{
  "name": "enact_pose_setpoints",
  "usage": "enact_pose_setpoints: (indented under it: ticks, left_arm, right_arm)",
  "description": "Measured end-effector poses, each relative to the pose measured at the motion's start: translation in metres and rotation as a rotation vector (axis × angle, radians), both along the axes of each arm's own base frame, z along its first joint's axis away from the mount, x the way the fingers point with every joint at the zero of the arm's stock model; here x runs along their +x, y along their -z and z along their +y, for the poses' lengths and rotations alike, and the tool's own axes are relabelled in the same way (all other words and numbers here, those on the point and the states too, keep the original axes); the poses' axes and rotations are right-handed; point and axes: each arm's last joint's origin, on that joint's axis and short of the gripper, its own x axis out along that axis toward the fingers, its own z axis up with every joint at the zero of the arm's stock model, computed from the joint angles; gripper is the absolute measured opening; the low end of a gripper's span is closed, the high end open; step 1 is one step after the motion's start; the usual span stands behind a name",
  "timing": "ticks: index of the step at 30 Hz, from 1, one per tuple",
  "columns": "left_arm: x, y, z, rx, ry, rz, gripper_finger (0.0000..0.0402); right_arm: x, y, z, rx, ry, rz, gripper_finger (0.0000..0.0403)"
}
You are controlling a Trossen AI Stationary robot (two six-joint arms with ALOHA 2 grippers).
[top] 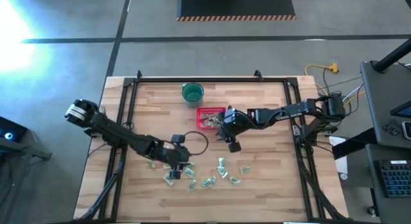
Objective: Pick and place items into bin
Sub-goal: Put the light green stevia packet into the red bin
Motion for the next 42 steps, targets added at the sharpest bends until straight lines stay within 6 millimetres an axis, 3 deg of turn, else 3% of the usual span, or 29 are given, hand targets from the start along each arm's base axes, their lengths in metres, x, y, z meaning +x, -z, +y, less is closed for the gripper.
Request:
enact_pose_setpoints:
  ticks: [13, 26, 42]
  left_arm:
    - [0.012, 0.047, -0.006, 0.01, -0.045, 0.152, 0.0146]
    - [0.014, 0.053, -0.008, 0.006, -0.037, 0.164, 0.0141]
    - [0.013, 0.049, -0.007, 0.007, -0.037, 0.155, 0.0012]
  right_arm:
    - [-0.001, 0.001, 0.002, 0.001, -0.005, 0.012, 0.0084]
    - [-0.001, 0.001, 0.002, -0.004, -0.004, 0.014, 0.0073]
    - [-0.001, 0.001, 0.002, -0.005, -0.005, 0.014, 0.007]
